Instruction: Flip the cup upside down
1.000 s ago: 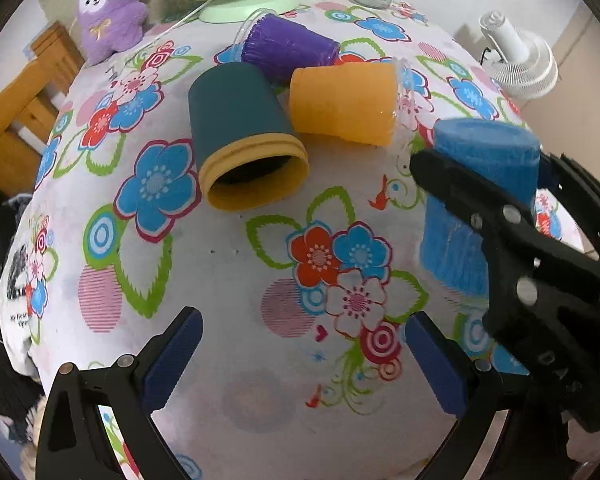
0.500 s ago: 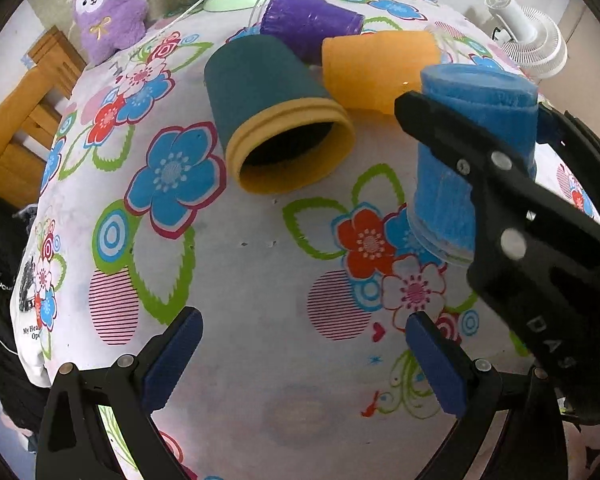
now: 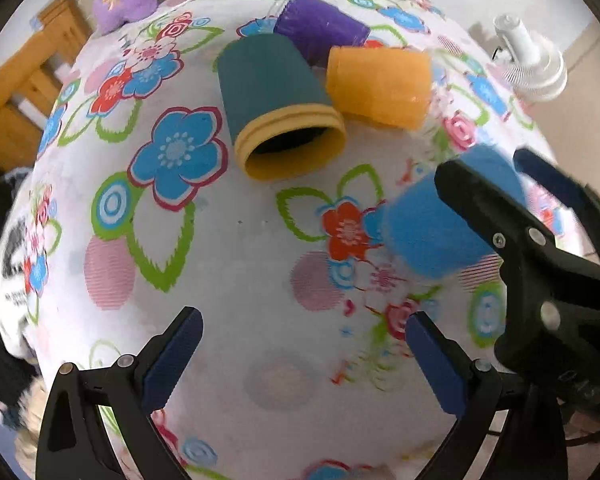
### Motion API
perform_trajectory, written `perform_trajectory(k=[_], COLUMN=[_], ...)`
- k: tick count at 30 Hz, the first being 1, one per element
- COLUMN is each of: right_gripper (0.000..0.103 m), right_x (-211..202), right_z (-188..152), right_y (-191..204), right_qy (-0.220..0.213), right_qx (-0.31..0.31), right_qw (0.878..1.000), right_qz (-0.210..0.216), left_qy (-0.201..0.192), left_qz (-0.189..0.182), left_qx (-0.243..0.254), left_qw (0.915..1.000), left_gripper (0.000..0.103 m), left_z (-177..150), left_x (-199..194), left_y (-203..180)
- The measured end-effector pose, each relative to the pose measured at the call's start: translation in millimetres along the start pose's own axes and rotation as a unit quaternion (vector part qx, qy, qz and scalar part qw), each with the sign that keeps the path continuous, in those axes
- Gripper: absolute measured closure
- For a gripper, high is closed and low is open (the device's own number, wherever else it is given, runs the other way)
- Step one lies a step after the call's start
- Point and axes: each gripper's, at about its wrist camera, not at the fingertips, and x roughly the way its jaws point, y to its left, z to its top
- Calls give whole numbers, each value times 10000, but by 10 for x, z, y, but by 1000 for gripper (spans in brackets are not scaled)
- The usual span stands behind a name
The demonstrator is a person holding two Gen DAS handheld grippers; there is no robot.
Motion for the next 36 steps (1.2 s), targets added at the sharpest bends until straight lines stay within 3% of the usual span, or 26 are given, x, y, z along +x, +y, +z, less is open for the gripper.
perform_trajectory(k=[4,9,13,25,36], right_gripper=[9,9,9,9,9], right_x=[-228,-459,-638,-1089,-1533], right_z=[143,298,372,501,607], right_y=[-91,-156,-161,-344,-331], right_qy=[375,741,681,766,436], right_qx=[353,379,129,286,195], right_qw=[9986,9958,9958,9945,9969], right_qz=[84,-368,-601,-661,-633], left_qy=[-12,-130,-307,-558,-1289], left_qz=[-56,68,110,153,310], left_qx=[-279,-498,-673,-1051,-1281], left_qw=[9996,9987,9972,9928,9829], left_gripper=[1,1,1,1,0], left_z=[0,48,73,38,-72], left_x=[-220,-460,-642,-974,-1537], left_y=[5,13,-11,-242,-312])
